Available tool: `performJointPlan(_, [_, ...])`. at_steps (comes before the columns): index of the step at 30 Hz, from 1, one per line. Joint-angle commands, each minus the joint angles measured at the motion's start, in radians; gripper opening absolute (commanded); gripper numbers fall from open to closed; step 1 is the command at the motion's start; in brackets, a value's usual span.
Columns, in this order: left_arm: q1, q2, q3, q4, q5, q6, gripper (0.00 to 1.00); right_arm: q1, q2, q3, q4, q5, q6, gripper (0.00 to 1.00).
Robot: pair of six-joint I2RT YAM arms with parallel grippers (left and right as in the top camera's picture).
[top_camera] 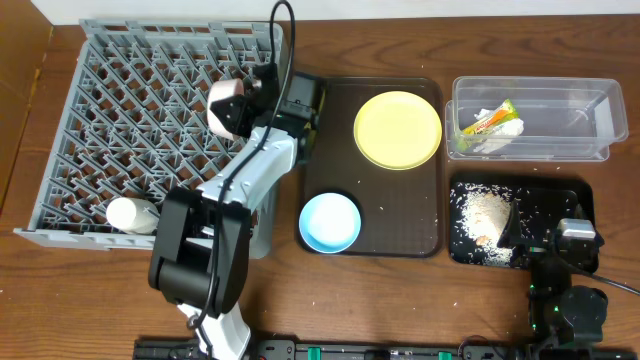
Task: Sort waste into correct bins and load items into the dishwasher
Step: 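Carry the white bowl into the dish rack and open the left gripper, then reach the left gripper to the light-blue bowl and grasp its rim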
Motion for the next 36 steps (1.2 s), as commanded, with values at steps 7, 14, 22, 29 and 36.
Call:
performJointPlan(7, [-0.104, -0.27, -0.013, -0.252, 0.718, -0.29, 0.41, -0.01, -0.005, -0.005, 0.001, 0.003, -0.007, 0.99])
performJointPlan(14, [-0.108, -0.39, -0.013, -0.472, 1.152, -0.444, 0.45, -0.01, -0.005, -0.005, 0.001, 0.003, -0.007, 0.99])
performJointPlan(22, [-0.108, -0.349, -0.158, -0.496, 1.2, -0.476, 0.46, -0.01, -0.005, -0.005, 0.002, 0.003, -0.007, 0.99])
performJointPlan(29, [-0.108, -0.278, -0.283, -0.388, 1.164, -0.484, 0.47, -0.01, -0.005, -0.005, 0.002, 0.003, -0.007, 0.99])
performJointPlan(36, [-0.108, -0.172, -0.309, -0.253, 1.44, -0.482, 0.41, -0.01, -0.005, -0.005, 0.002, 0.003, -0.007, 0.99])
